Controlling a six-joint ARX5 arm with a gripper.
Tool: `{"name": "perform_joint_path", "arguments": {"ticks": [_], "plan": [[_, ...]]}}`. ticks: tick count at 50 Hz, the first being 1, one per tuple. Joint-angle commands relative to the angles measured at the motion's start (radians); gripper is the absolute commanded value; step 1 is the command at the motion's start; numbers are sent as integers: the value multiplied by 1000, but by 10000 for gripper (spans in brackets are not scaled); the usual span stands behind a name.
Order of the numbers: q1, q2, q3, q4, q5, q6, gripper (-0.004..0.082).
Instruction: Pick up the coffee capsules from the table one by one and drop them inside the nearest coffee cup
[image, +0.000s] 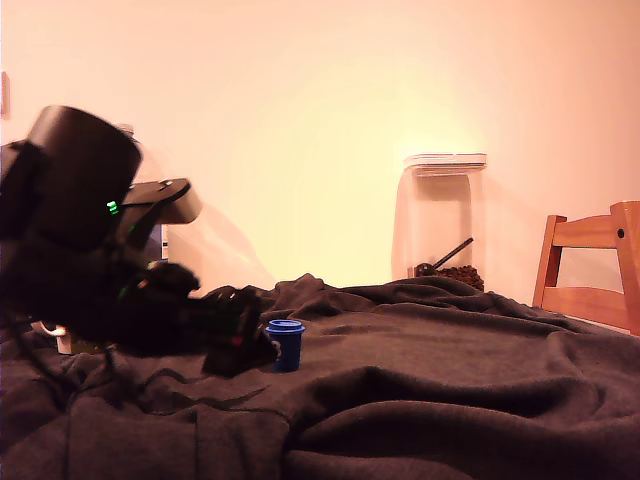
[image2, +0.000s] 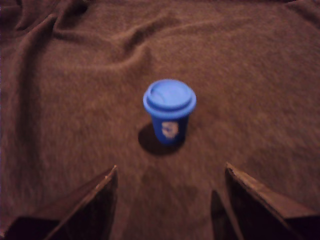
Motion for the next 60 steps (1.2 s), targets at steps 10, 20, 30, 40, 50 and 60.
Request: {"name": "perform_joint_path", "arguments": {"ticks": [10,20,30,40,50,60], "plan": [[-4,8,51,-51,0,-2,605],[-4,63,105,-56,5,-3,605],[-3,80,161,-106,13,-2,605],[-3,120,212,-158,21,-2,605],[4,123,218,-183,27,-2,603],[8,125,218,-183,31,-2,452]]}}
